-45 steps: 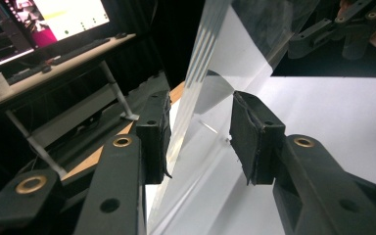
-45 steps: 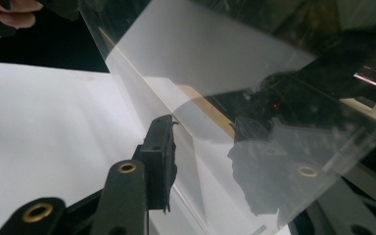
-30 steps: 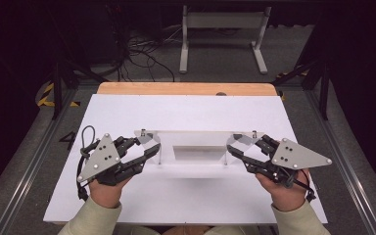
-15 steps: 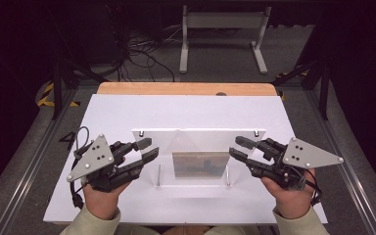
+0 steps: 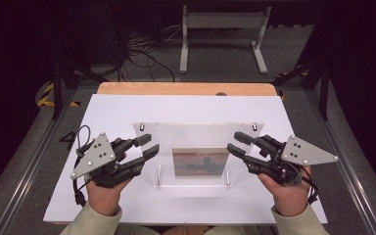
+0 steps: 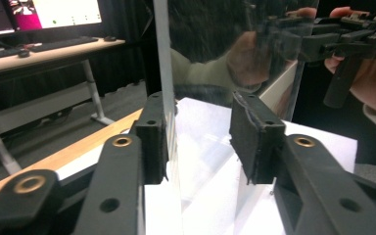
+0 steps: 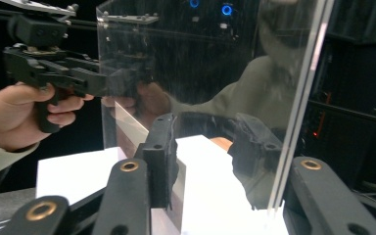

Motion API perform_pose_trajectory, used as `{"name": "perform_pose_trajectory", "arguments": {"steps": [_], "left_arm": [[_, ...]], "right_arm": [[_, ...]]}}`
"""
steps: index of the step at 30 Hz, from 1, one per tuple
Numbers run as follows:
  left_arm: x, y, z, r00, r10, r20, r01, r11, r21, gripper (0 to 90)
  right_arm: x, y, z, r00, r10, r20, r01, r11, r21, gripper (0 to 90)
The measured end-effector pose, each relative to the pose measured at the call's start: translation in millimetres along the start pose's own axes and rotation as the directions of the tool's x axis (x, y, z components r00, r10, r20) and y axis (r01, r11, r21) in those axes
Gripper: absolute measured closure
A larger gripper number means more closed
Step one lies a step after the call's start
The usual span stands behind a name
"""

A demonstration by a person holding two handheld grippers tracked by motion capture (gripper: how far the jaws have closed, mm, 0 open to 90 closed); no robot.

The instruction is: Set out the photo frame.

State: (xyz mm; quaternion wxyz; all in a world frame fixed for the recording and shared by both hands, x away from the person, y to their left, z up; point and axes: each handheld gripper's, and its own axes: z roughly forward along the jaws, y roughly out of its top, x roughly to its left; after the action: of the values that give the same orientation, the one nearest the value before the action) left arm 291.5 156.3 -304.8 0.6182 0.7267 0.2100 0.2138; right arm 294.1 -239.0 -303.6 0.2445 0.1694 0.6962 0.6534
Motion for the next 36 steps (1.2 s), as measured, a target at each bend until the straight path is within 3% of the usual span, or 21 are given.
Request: {"name": "perform_pose_trajectory", "arguments": {"steps": [10, 27, 34, 36], "left_arm": [[13.0, -14.1, 12.4, 0.9994, -0.030, -0.016, 0.030, 0.9990, 0.033, 49.8], [26.4, -34.8, 29.0, 0.9972, -0.056, -0.050, 0.060, 0.9934, 0.098, 47.1], [30.3, -37.9, 28.9, 0.9960, -0.068, -0.058, 0.074, 0.9916, 0.106, 44.0], [31.4, -38.4, 28.0, 0.9951, -0.079, -0.059, 0.085, 0.9905, 0.108, 39.4]], "right_arm": [[-12.6, -15.9, 8.7, 0.9989, 0.027, 0.037, -0.030, 0.998, 0.061, 54.8], [-25.1, -38.2, 21.8, 0.9953, 0.058, 0.077, -0.067, 0.990, 0.126, 50.9], [-27.6, -41.9, 21.5, 0.9923, 0.072, 0.101, -0.087, 0.986, 0.146, 43.6], [-27.6, -42.3, 21.1, 0.9905, 0.070, 0.118, -0.089, 0.983, 0.159, 36.4]]}}
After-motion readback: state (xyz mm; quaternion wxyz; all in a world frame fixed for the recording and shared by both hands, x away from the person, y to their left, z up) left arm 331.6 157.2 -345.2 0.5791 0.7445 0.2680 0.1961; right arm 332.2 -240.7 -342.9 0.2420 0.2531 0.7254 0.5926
